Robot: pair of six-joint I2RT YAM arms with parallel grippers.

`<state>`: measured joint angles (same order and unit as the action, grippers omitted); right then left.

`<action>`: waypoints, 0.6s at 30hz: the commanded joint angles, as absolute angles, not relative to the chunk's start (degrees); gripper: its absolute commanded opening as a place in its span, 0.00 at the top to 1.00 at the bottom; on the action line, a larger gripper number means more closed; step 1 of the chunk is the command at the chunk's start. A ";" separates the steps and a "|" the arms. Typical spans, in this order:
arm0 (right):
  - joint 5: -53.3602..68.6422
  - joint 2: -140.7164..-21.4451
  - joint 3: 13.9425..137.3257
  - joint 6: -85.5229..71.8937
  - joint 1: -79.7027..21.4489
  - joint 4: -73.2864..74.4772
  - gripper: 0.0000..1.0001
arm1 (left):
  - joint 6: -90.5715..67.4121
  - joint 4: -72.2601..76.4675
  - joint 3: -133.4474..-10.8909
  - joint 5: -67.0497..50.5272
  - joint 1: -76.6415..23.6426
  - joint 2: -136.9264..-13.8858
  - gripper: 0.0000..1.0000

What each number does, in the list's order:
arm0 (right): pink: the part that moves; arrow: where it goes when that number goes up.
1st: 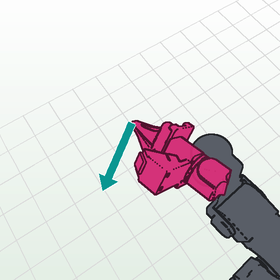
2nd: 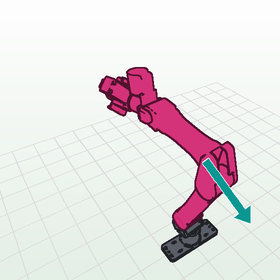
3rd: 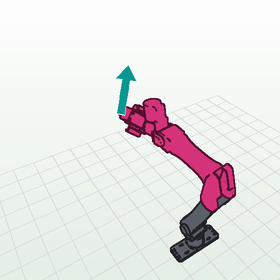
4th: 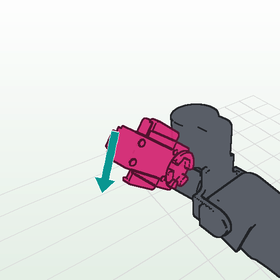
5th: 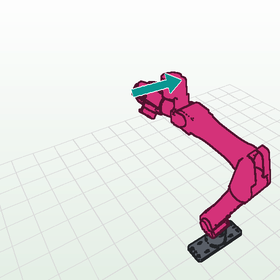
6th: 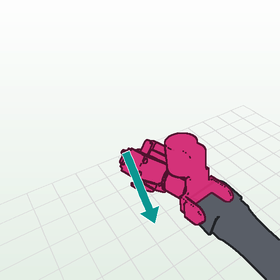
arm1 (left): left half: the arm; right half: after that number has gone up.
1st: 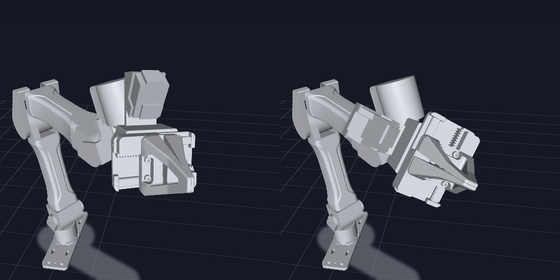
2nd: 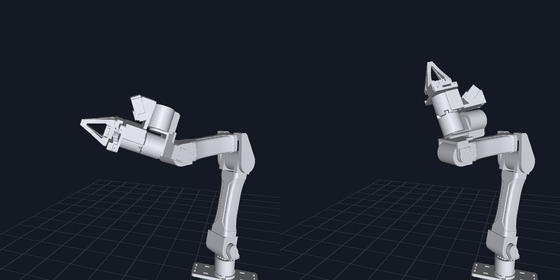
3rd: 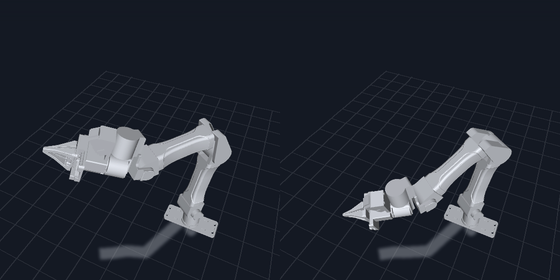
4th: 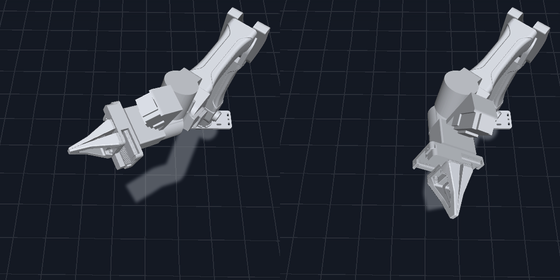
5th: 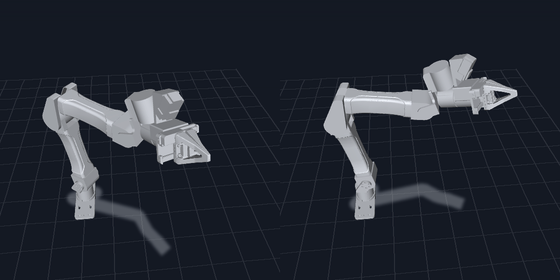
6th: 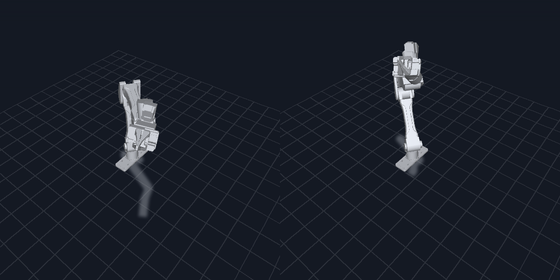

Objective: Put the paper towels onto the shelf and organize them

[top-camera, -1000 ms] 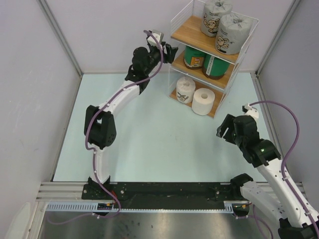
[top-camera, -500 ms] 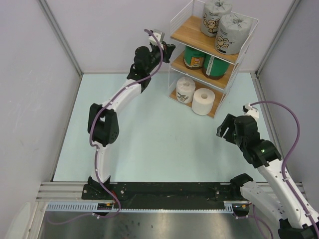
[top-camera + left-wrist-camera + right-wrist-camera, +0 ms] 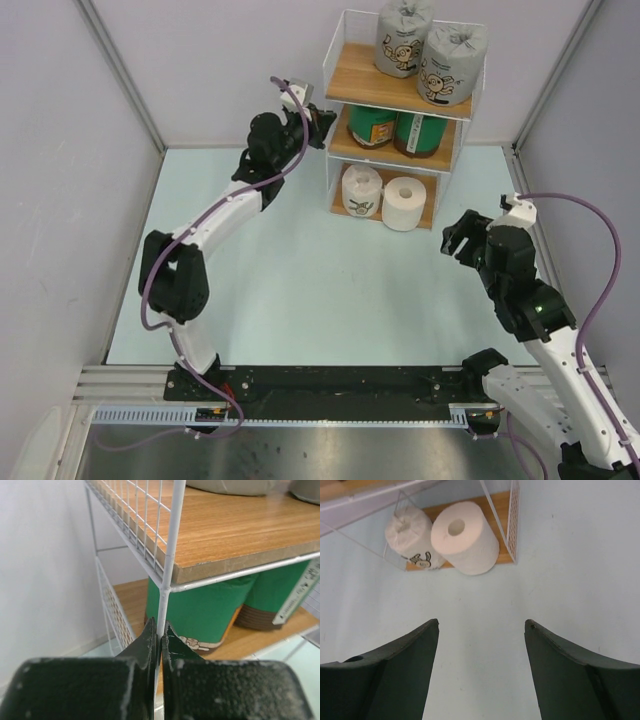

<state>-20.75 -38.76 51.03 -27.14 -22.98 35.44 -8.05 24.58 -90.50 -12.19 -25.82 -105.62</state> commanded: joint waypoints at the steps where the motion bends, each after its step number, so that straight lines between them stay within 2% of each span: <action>1: -24.43 -39.72 53.61 -20.66 -22.76 26.04 0.26 | -12.92 18.90 -84.40 -9.32 -25.49 -97.04 1.00; 9: -22.68 -45.43 53.70 -10.55 -22.76 11.62 0.27 | -11.87 13.89 -75.33 -5.10 -25.49 -84.31 1.00; 18: -16.53 -54.57 53.70 -5.02 -22.24 -6.84 0.32 | -9.85 9.76 -70.93 -2.02 -25.49 -77.70 1.00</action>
